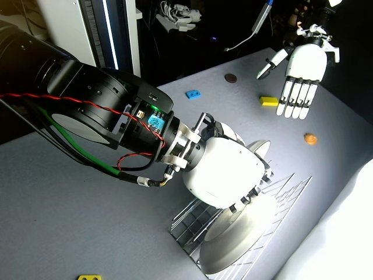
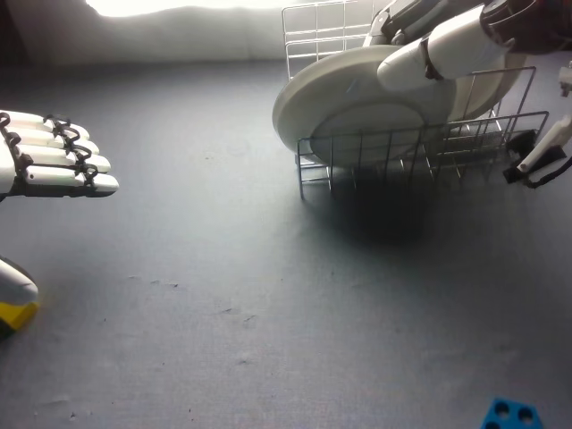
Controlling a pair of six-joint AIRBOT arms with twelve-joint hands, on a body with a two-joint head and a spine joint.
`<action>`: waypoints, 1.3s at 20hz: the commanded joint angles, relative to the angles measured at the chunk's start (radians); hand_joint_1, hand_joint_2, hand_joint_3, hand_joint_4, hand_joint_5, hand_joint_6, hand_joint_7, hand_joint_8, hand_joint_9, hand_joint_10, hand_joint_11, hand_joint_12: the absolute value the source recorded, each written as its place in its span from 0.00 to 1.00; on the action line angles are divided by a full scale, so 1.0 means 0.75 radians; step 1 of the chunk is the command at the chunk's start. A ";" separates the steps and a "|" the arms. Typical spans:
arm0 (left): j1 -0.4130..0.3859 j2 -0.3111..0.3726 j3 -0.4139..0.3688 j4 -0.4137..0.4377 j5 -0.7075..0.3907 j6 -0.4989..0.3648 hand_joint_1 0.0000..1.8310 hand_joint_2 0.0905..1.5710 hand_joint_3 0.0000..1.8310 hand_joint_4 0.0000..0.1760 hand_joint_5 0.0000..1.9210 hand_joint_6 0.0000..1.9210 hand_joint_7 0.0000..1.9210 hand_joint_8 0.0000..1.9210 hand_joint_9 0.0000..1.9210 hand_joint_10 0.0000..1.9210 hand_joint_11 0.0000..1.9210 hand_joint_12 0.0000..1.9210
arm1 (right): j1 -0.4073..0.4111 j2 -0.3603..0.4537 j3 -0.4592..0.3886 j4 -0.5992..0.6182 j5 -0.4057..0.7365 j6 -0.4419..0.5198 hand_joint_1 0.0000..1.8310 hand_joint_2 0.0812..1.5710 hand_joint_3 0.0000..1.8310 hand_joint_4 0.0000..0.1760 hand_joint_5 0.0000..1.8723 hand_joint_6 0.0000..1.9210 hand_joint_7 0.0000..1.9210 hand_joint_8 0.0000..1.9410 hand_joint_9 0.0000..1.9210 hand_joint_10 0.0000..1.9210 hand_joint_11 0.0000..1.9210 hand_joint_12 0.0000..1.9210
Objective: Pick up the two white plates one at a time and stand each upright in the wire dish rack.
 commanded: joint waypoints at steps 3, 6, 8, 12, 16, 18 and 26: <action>-0.012 0.006 -0.005 -0.065 -0.027 -0.004 0.00 0.65 0.00 0.00 0.00 0.00 0.00 0.00 0.00 0.00 0.00 0.00 | 0.034 0.006 0.001 0.008 0.173 0.014 0.65 0.64 0.00 0.00 0.44 0.05 0.49 0.00 0.47 0.05 0.23 0.60; -0.014 0.006 -0.006 -0.065 -0.028 -0.004 0.00 0.65 0.00 0.00 0.00 0.00 0.00 0.00 0.00 0.00 0.00 0.00 | 0.035 0.006 0.000 0.007 0.185 0.014 0.63 0.64 0.00 0.00 0.39 0.01 0.42 0.00 0.41 0.02 0.14 0.64; -0.014 0.006 -0.008 -0.065 -0.029 -0.004 0.00 0.65 0.00 0.00 0.00 0.00 0.00 0.00 0.00 0.00 0.00 0.00 | 0.037 0.006 -0.003 0.007 0.191 0.014 0.61 0.64 0.00 0.00 0.37 0.00 0.39 0.00 0.39 0.00 0.11 0.65; -0.018 0.008 -0.011 -0.065 -0.032 -0.004 0.00 0.65 0.00 0.00 0.00 0.00 0.00 0.00 0.00 0.00 0.00 0.00 | 0.044 0.006 -0.017 0.003 0.202 0.013 0.60 0.64 0.00 0.00 0.35 0.00 0.37 0.00 0.36 0.00 0.09 0.64; -0.018 0.008 -0.012 -0.065 -0.034 -0.004 0.00 0.65 0.00 0.00 0.00 0.00 0.00 0.00 0.00 0.00 0.00 0.00 | 0.054 0.006 -0.030 -0.010 0.223 0.012 0.58 0.64 0.00 0.00 0.32 0.00 0.34 0.00 0.34 0.00 0.06 0.66; -0.018 0.009 -0.013 -0.065 -0.035 -0.004 0.00 0.65 0.00 0.00 0.00 0.00 0.00 0.00 0.00 0.00 0.00 0.00 | 0.058 0.006 -0.043 -0.029 0.245 0.013 0.58 0.64 0.00 0.00 0.31 0.00 0.32 0.00 0.32 0.00 0.04 0.66; -0.036 0.013 -0.037 -0.066 -0.057 -0.016 0.00 0.64 0.00 0.00 0.00 0.00 0.00 0.00 0.00 0.00 0.00 0.00 | 0.113 0.030 -0.114 -0.221 0.391 0.013 0.54 0.66 0.01 0.00 0.20 0.00 0.22 0.00 0.22 0.00 0.00 0.61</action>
